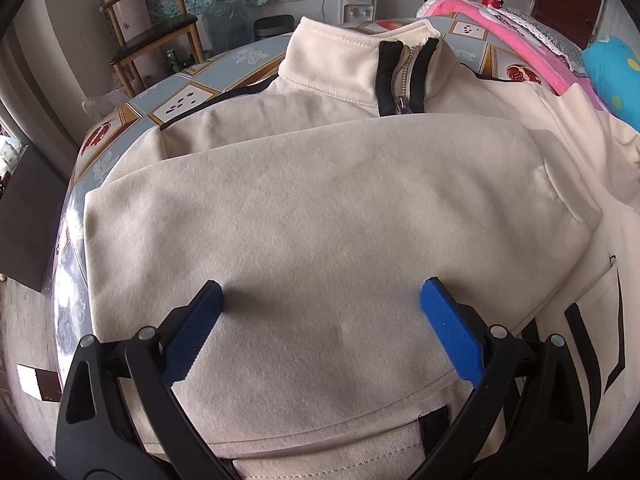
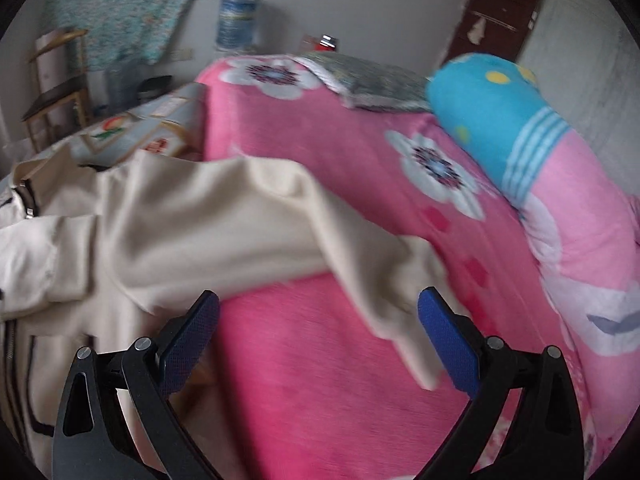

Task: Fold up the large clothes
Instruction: 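Grasp the other sleeve cuff on the pink blanket with the right gripper, then fold the sleeve across the jacket body with the right gripper while the left gripper grasps the cuff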

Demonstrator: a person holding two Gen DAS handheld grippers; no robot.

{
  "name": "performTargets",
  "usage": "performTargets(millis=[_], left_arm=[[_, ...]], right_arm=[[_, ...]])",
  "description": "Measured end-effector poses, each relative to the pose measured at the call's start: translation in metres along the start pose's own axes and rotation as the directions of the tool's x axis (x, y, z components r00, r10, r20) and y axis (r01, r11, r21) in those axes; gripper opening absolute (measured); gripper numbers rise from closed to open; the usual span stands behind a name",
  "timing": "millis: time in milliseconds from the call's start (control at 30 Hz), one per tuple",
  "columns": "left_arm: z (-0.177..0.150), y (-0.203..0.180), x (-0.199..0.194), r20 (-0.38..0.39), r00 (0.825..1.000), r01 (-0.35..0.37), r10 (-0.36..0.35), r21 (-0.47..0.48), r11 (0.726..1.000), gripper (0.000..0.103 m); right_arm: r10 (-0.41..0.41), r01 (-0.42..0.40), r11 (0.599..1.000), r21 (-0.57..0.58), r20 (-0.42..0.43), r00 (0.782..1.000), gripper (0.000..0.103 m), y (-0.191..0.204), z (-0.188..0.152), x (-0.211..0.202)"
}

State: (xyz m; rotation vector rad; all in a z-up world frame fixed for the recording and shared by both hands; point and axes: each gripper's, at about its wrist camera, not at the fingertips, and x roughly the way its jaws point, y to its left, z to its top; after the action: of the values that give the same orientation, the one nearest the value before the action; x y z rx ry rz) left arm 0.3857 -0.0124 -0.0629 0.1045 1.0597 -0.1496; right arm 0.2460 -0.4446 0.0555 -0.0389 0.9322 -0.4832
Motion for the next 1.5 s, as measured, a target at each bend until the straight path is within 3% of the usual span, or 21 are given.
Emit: performTargets(millis=[100,300,533,633,733,800,867,1033,1133,1233,1267,1333,1433,1500], left_arm=[[0.0,0.0,0.0,0.001,1.0,0.0,0.0,0.002,1.0,0.097],[0.002,0.0,0.001,-0.011,1.0,-0.004,0.004,0.0,1.0,0.097],[0.001,0.001,0.001,0.0,1.0,0.001,-0.001,0.006,1.0,0.097],[0.0,0.002,0.001,-0.001,1.0,0.001,-0.001,0.006,1.0,0.097],[0.0,0.002,0.001,0.0,1.0,0.001,-0.001,0.007,1.0,0.097],[-0.001,0.002,0.001,0.004,1.0,0.002,-0.002,0.006,1.0,0.097],[-0.002,0.002,0.0,0.013,1.0,0.003,-0.003,0.007,1.0,0.097],[-0.003,0.002,-0.001,0.024,1.0,0.006,-0.006,0.01,1.0,0.097],[-0.003,0.002,-0.001,0.02,1.0,0.007,-0.007,0.011,1.0,0.097],[-0.004,0.002,-0.002,0.033,0.999,0.007,-0.007,0.009,1.0,0.097],[-0.005,0.002,-0.002,0.041,0.999,0.007,-0.008,0.008,1.0,0.097],[-0.006,0.002,-0.003,0.052,0.999,0.008,-0.008,0.009,1.0,0.097],[-0.005,0.003,-0.002,0.05,0.999,0.009,-0.01,0.006,1.0,0.097],[-0.004,0.003,-0.002,0.04,0.999,0.012,-0.012,0.006,1.0,0.097]], right_arm=[[-0.022,0.022,1.0,0.009,-0.062,0.998,0.092,-0.032,-0.01,0.013],[0.044,-0.044,0.999,0.004,-0.166,0.985,0.087,-0.083,-0.018,0.033],[0.114,-0.13,0.991,-0.029,-0.307,0.945,0.076,-0.088,-0.031,0.058],[0.112,-0.138,0.989,-0.061,-0.32,0.941,0.071,-0.079,-0.039,0.061],[0.039,-0.076,0.992,-0.098,-0.337,0.941,0.056,-0.073,-0.045,0.072],[0.056,-0.079,0.996,-0.048,-0.358,0.932,0.03,-0.078,-0.047,0.079],[0.084,-0.09,0.996,0.001,-0.361,0.929,0.011,-0.084,-0.048,0.077],[0.139,-0.154,0.988,-0.02,-0.332,0.933,0.006,-0.068,-0.039,0.043],[0.291,-0.292,0.956,0.036,-0.254,0.922,0.006,-0.059,-0.018,-0.001],[0.462,-0.46,0.887,0.048,-0.139,0.876,0.006,-0.039,0.009,-0.056],[0.538,-0.536,0.843,0.041,-0.094,0.838,0.006,-0.026,0.02,-0.081],[0.616,-0.616,0.787,0.026,-0.05,0.786,0.006,-0.008,0.034,-0.105],[0.758,-0.758,0.652,0.013,-0.01,0.652,0.006,0.041,0.06,-0.136],[0.813,-0.813,0.582,0.029,-0.028,0.581,0.006,0.072,0.072,-0.134]])
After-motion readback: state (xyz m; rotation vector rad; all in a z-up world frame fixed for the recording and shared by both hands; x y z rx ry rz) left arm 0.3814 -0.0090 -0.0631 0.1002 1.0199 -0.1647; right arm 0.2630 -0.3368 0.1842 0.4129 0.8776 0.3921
